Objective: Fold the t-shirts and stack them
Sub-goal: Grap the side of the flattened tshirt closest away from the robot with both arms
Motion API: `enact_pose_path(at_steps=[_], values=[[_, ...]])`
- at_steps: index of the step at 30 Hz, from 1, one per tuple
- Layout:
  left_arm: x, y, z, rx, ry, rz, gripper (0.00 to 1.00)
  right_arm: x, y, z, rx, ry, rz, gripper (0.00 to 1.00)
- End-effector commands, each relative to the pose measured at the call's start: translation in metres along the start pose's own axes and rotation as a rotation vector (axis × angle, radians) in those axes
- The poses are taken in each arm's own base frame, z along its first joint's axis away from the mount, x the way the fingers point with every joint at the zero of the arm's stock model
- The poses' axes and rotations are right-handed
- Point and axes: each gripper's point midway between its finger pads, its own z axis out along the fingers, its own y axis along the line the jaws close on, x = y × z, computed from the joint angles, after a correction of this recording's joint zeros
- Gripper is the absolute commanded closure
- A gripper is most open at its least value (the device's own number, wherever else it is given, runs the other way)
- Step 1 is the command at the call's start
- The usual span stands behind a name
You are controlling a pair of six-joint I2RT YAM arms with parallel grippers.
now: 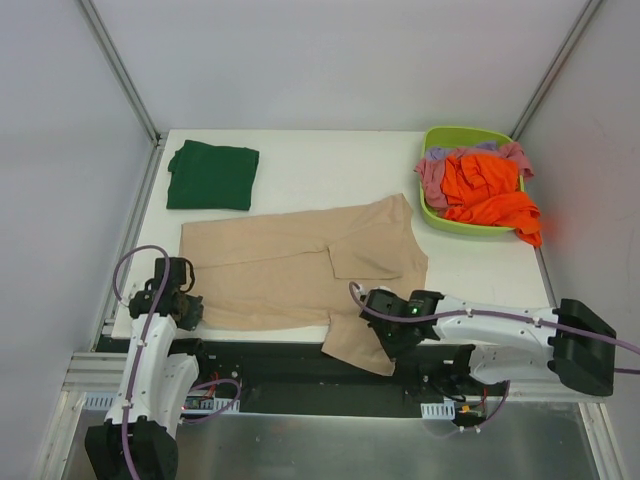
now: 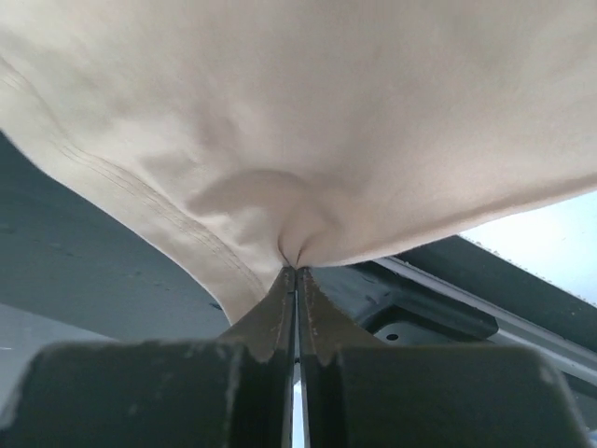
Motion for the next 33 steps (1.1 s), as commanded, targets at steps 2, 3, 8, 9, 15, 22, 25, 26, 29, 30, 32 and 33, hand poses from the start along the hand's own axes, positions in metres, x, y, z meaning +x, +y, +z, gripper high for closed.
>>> enact_pose_path(at_steps=[2,3,8,9,15,22,25,26,29,30,32,33], values=[[-0.012,-0.012,-0.012,0.033,-0.042,0.020,1.00,-0.048,0.010,-0.030,-0.103,-0.141,0.057,1.00],[-0.013,-0.014,-0.013,0.039,-0.044,0.020,1.00,-0.055,0.008,-0.034,-0.105,-0.159,0.065,0.99],[-0.016,-0.019,-0.017,0.046,-0.045,0.020,1.00,-0.097,-0.010,-0.058,-0.108,-0.269,0.128,1.00],[-0.017,-0.020,-0.018,0.048,-0.049,0.019,1.00,-0.106,-0.015,-0.062,-0.104,-0.292,0.148,1.00],[-0.023,-0.031,-0.024,0.067,-0.062,0.021,1.00,-0.166,-0.035,-0.094,-0.112,-0.441,0.224,1.00],[-0.028,-0.044,-0.020,0.059,-0.060,0.074,0.98,-0.210,-0.066,-0.103,-0.069,-0.506,0.322,1.00],[-0.026,-0.048,-0.015,0.047,-0.043,0.092,0.98,-0.231,-0.078,-0.114,-0.028,-0.545,0.326,1.00],[-0.026,-0.050,-0.014,0.047,-0.038,0.095,0.98,-0.237,-0.084,-0.116,-0.009,-0.551,0.333,1.00],[-0.030,-0.055,-0.012,0.036,-0.043,0.108,0.99,-0.250,-0.099,-0.123,0.034,-0.572,0.336,1.00],[-0.031,-0.056,-0.012,0.032,-0.049,0.109,0.98,-0.257,-0.102,-0.129,0.039,-0.588,0.332,1.00],[-0.034,-0.058,-0.012,0.026,-0.058,0.115,0.98,-0.265,-0.110,-0.132,0.050,-0.602,0.325,1.00],[-0.035,-0.059,-0.012,0.027,-0.060,0.118,0.98,-0.269,-0.111,-0.135,0.044,-0.612,0.314,1.00]])
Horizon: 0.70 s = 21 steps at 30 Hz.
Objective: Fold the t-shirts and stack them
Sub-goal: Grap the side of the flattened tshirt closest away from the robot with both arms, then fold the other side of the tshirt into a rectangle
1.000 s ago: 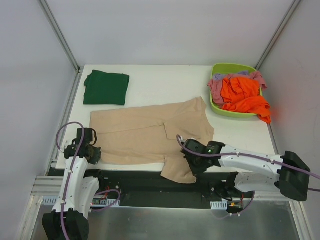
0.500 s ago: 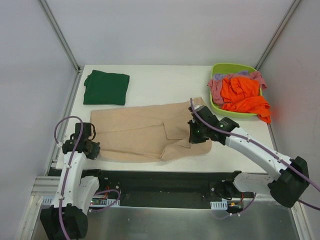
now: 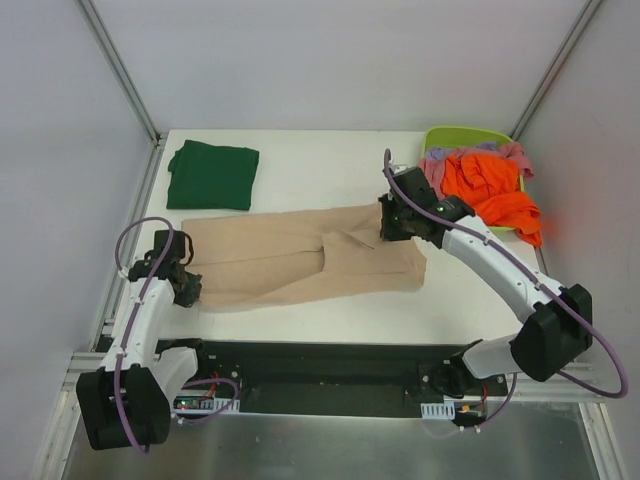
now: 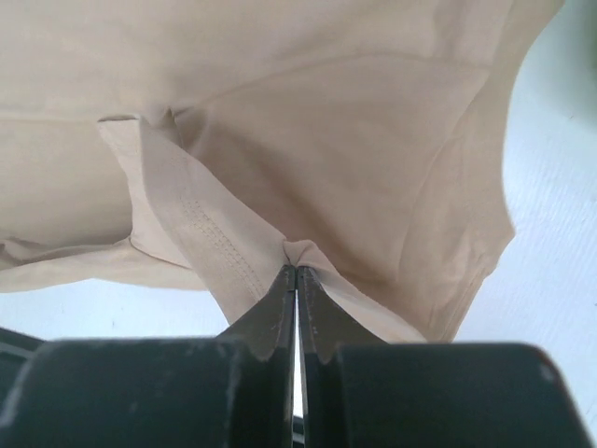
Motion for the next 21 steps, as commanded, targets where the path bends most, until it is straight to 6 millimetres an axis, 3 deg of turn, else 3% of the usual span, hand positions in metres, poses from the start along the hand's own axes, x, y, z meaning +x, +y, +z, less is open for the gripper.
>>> enact_pose_path(at_steps=[1,9,17,21], values=[[-0.016,-0.016,-0.009,0.035,-0.053,0.031,0.97,-0.043,-0.006,-0.004,0.009,-0.100,-0.048,1.00],[-0.029,-0.040,-0.014,0.053,-0.065,0.040,0.94,-0.069,-0.014,0.011,-0.004,-0.108,-0.048,1.00],[-0.039,-0.051,0.001,-0.043,-0.064,0.055,0.92,-0.093,-0.019,0.034,-0.019,-0.132,-0.039,1.00],[-0.052,-0.058,0.010,-0.101,-0.096,0.078,0.84,-0.098,-0.028,0.054,0.012,-0.114,-0.019,1.00]])
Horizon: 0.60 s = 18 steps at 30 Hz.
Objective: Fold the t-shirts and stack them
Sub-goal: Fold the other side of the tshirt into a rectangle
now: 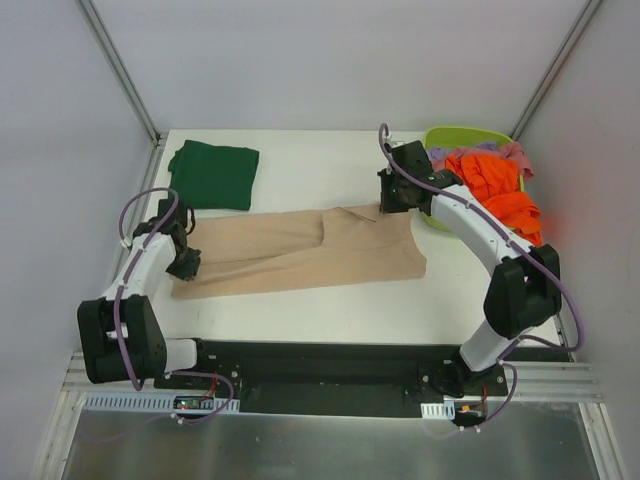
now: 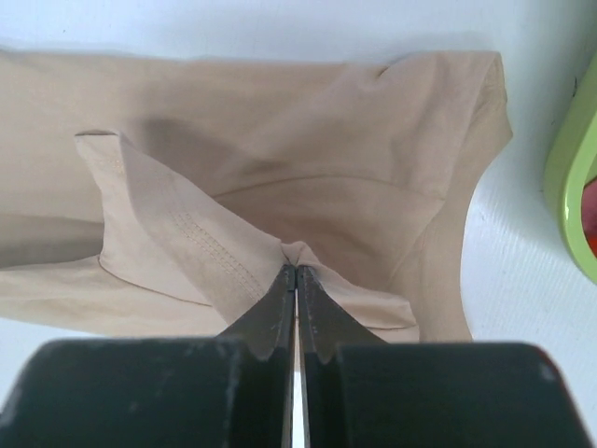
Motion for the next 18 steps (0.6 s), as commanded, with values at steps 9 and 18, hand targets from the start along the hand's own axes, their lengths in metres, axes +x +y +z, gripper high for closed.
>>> enact_pose_path(at_steps=[9,18], values=[[-0.040,-0.041,-0.005,-0.011,-0.086,0.080,0.01,-0.048,-0.035,0.045,0.143,-0.069,0.073,0.77],[-0.035,-0.070,-0.054,0.258,-0.051,0.146,0.01,-0.038,-0.038,0.016,0.177,-0.044,0.119,0.04]])
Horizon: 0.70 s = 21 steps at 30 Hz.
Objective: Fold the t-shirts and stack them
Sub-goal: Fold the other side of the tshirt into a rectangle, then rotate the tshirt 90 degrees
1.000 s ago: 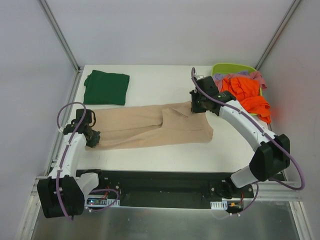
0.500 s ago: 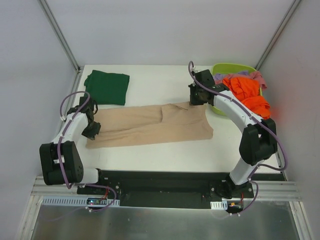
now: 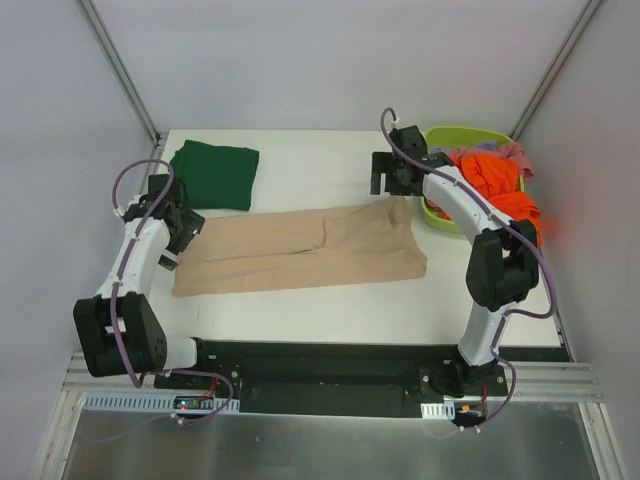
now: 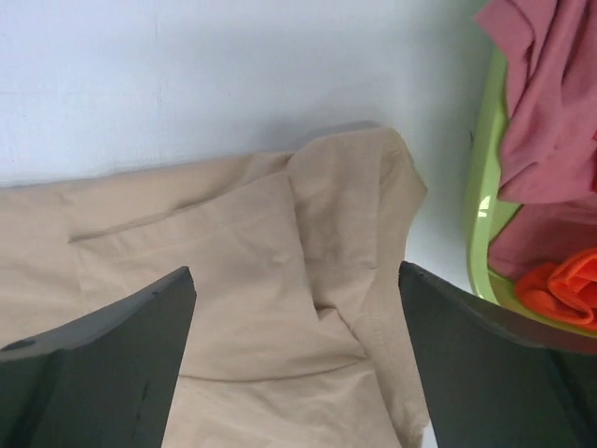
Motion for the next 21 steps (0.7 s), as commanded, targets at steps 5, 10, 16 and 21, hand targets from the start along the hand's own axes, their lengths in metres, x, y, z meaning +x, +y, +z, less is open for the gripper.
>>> enact_pose_path(at_steps=[5,10,16,21], values=[[0.063,-0.054,-0.037,0.420,0.227,0.255,0.01,0.056,0.043,-0.057,-0.273,0.045,0.037,0.04],[0.105,-0.060,-0.020,0.415,0.327,0.400,0.01,0.092,0.074,-0.049,-0.357,0.096,0.032,0.04],[0.119,-0.047,0.014,0.299,0.381,0.428,0.01,0.102,0.070,-0.001,-0.228,0.229,0.020,0.04],[0.145,-0.016,0.031,0.215,0.449,0.418,0.01,0.097,0.085,0.043,-0.210,0.272,0.039,0.04]])
